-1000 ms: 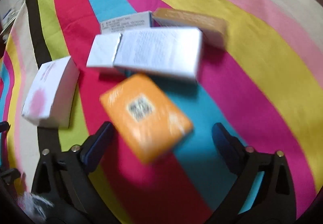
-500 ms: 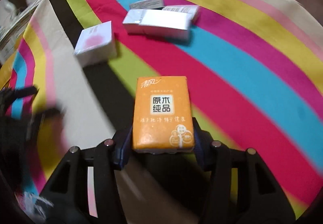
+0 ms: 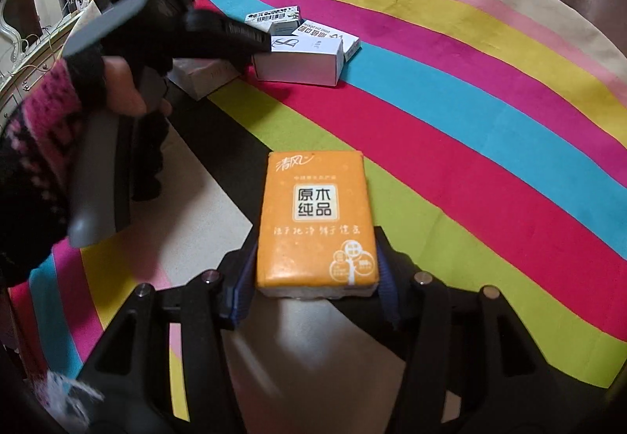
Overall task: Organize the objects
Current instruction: 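Grasp the orange tissue pack with the right tool while the left tool reaches for the pink-printed white box, then close the left tool on the pink-printed white box and lift it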
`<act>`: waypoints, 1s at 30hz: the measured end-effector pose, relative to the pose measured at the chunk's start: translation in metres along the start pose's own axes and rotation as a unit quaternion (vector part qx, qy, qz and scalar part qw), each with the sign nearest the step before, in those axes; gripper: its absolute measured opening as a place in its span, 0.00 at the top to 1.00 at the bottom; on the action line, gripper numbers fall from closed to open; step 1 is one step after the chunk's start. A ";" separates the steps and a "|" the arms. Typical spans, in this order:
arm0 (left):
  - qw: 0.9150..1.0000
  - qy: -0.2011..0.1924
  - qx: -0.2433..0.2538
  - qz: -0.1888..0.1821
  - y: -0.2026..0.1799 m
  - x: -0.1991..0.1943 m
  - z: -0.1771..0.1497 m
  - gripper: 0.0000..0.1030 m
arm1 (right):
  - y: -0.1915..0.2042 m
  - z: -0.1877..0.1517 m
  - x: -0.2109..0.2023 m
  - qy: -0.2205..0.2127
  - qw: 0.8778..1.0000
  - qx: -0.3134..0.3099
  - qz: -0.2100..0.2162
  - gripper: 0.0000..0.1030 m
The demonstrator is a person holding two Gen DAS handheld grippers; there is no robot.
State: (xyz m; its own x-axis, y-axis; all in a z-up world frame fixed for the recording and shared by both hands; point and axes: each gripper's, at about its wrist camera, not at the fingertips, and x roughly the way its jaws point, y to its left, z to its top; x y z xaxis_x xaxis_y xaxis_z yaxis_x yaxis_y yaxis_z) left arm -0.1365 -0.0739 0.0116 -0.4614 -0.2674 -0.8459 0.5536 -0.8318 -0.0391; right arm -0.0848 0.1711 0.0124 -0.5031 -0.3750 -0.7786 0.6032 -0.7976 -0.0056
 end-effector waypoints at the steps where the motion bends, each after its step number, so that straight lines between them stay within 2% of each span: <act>1: 1.000 -0.002 -0.007 -0.014 0.004 -0.003 -0.002 0.00 | 0.000 0.000 0.000 0.000 1.000 0.001 0.001 0.44; 4: 0.995 -0.019 -0.074 -0.069 0.026 -0.010 -0.003 0.00 | 0.000 -0.003 -0.003 -0.001 1.000 0.003 0.004 0.43; 8: 0.989 -0.001 -0.123 -0.080 0.027 -0.002 0.014 0.00 | 0.001 -0.005 -0.005 0.000 1.000 0.001 0.007 0.41; 10: 0.984 0.011 -0.163 -0.077 0.027 0.002 0.022 0.00 | 0.001 -0.005 -0.005 0.000 1.000 0.001 0.008 0.40; 11: 0.980 0.017 -0.187 -0.061 0.026 0.005 0.027 0.00 | 0.001 -0.005 -0.004 0.000 1.000 0.001 0.009 0.40; 14: 0.978 0.026 -0.207 -0.029 0.021 0.015 0.040 0.00 | 0.002 -0.006 -0.006 0.001 1.000 -0.002 0.011 0.38; 17: 0.981 0.036 -0.189 -0.030 0.021 0.016 0.043 0.00 | 0.003 -0.006 -0.007 0.001 1.000 -0.002 0.012 0.37; 19: 0.988 0.051 -0.140 -0.041 0.024 0.012 0.034 0.01 | 0.003 -0.007 -0.008 0.001 1.000 -0.003 0.012 0.37; 20: 0.991 0.051 -0.113 -0.042 0.024 0.010 0.028 0.05 | 0.003 -0.007 -0.009 0.001 1.000 -0.003 0.013 0.36; 21: 0.996 0.046 -0.061 -0.040 0.020 0.007 0.021 0.05 | 0.003 -0.007 -0.009 0.001 1.000 -0.003 0.013 0.36; 22: 0.998 0.039 -0.021 -0.053 0.020 0.003 0.013 0.05 | 0.004 -0.007 -0.009 0.001 1.000 -0.004 0.013 0.36; 23: 0.997 0.036 -0.003 -0.062 0.022 0.001 0.008 0.05 | 0.004 -0.008 -0.009 0.001 1.000 -0.005 0.014 0.36; 27: 0.998 0.034 0.016 -0.054 0.032 0.000 0.003 0.04 | 0.003 -0.007 -0.008 0.001 1.000 -0.005 0.015 0.35; 30: 0.998 0.041 0.037 -0.035 0.023 0.005 0.003 0.02 | 0.002 -0.008 -0.008 0.002 1.000 -0.005 0.014 0.35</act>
State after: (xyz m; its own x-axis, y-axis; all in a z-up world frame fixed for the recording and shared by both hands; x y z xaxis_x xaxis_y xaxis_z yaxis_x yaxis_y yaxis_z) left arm -0.1285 -0.0959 0.0081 -0.4379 -0.1688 -0.8830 0.4677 -0.8816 -0.0634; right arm -0.0746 0.1761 0.0136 -0.4841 -0.3955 -0.7805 0.6233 -0.7819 0.0096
